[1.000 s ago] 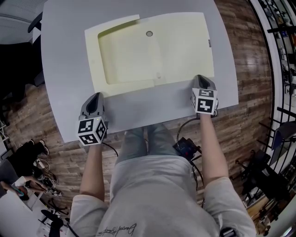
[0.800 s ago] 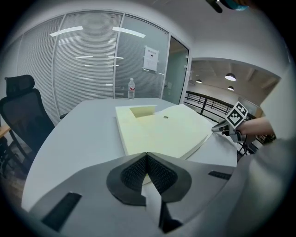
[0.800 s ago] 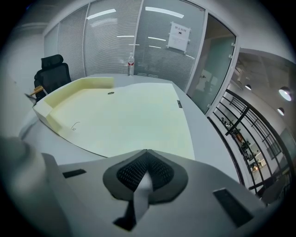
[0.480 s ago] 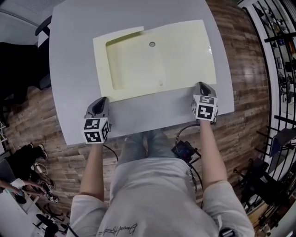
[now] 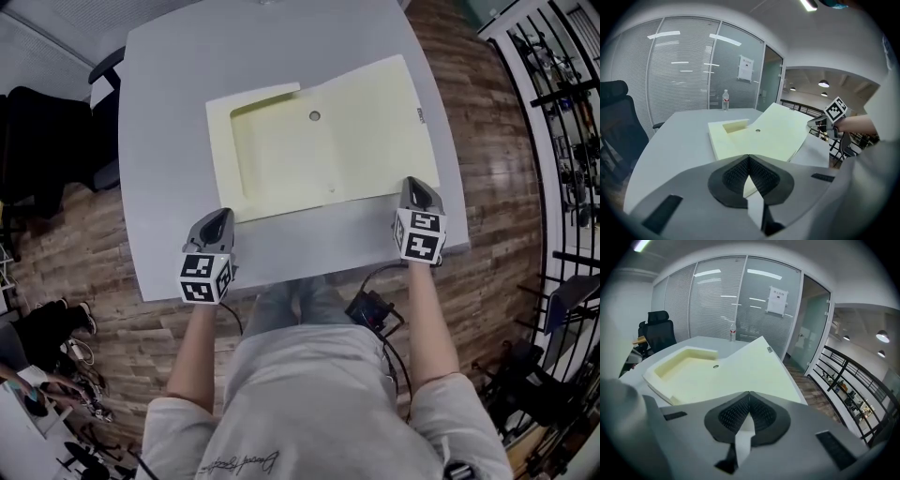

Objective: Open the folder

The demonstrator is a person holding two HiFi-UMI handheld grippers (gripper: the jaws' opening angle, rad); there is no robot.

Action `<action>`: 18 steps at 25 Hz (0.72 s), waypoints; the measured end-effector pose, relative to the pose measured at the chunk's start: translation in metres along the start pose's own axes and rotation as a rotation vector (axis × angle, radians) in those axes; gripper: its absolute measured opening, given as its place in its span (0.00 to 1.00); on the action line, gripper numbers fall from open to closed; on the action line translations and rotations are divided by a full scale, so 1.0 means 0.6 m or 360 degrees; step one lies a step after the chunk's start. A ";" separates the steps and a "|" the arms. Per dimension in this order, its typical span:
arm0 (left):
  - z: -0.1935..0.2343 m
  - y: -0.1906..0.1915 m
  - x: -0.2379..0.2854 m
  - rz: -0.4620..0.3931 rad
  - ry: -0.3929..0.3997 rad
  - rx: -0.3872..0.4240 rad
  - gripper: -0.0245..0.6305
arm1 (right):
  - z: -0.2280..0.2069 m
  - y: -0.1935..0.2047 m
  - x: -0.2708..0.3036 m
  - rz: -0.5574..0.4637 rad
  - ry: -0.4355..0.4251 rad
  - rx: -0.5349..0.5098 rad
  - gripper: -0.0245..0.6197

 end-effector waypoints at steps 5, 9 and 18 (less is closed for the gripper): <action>-0.011 -0.022 -0.029 -0.0136 0.0080 -0.0035 0.05 | 0.006 -0.034 -0.017 -0.0082 -0.0035 0.0015 0.07; -0.014 -0.042 -0.054 -0.0204 0.0068 -0.0059 0.05 | 0.017 -0.059 -0.031 -0.0125 -0.0107 0.0034 0.07; -0.051 -0.067 -0.088 -0.0257 0.0189 -0.0101 0.05 | 0.067 -0.108 -0.062 -0.0230 -0.0295 -0.0008 0.07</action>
Point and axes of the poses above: the fingertips, and each gripper's own axes: x forward along the fingers, z to its left, y out of its underside, the point moved 8 cm from there along -x, backward along the fingers, and after that the axes turned 5 degrees about -z, right-handed, at the moved point
